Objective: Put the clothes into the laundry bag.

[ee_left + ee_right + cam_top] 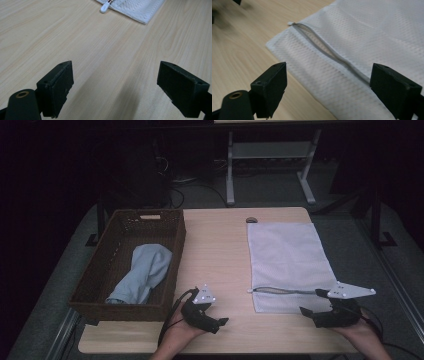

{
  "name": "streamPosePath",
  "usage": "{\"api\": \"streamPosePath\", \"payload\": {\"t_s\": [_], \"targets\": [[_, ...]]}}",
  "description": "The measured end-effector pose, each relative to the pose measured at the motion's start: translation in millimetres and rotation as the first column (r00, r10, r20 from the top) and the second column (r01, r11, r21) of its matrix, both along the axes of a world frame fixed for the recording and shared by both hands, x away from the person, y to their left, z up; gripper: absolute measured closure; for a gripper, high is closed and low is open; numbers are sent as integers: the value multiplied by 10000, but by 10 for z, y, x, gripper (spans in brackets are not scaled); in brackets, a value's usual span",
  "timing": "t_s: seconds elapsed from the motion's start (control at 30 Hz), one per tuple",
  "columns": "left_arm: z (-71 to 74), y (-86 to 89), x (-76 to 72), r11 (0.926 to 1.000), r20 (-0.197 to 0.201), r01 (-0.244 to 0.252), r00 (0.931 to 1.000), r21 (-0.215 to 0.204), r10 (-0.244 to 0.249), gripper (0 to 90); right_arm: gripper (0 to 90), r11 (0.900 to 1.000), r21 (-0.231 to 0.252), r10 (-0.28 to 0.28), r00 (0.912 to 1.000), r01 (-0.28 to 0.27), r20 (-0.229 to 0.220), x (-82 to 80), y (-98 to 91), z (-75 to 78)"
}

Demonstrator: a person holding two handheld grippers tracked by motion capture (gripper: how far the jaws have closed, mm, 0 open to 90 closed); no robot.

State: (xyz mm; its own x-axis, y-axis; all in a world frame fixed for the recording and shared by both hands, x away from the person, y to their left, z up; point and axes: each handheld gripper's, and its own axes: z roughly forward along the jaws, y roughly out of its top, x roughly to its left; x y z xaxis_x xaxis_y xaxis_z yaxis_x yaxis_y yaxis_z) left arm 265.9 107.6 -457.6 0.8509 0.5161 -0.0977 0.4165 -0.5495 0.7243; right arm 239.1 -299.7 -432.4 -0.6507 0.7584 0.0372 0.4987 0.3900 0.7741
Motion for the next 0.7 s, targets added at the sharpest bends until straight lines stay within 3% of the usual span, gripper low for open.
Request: {"api": "streamPosePath", "payload": {"t_s": [0.17, 0.4, 0.7], "targets": [[-1, 11, -29, 10000, -7, -7, 10000, -9, 7, 126, 139, 9989, -43, 470, 9989, -470, -38, -14, 152, -49], [-3, 29, -73, 10000, -99, -35, 9999, -29, 35, 123, 135, 9976, 245, 647, 9978, -643, -157, -30, 294, -95], [55, 42, -95, 10000, -356, -61, 9993, -7, 60, 101, 22, 9906, -55, 1358, 9891, -1363, -578, 21, 484, -249]]}}
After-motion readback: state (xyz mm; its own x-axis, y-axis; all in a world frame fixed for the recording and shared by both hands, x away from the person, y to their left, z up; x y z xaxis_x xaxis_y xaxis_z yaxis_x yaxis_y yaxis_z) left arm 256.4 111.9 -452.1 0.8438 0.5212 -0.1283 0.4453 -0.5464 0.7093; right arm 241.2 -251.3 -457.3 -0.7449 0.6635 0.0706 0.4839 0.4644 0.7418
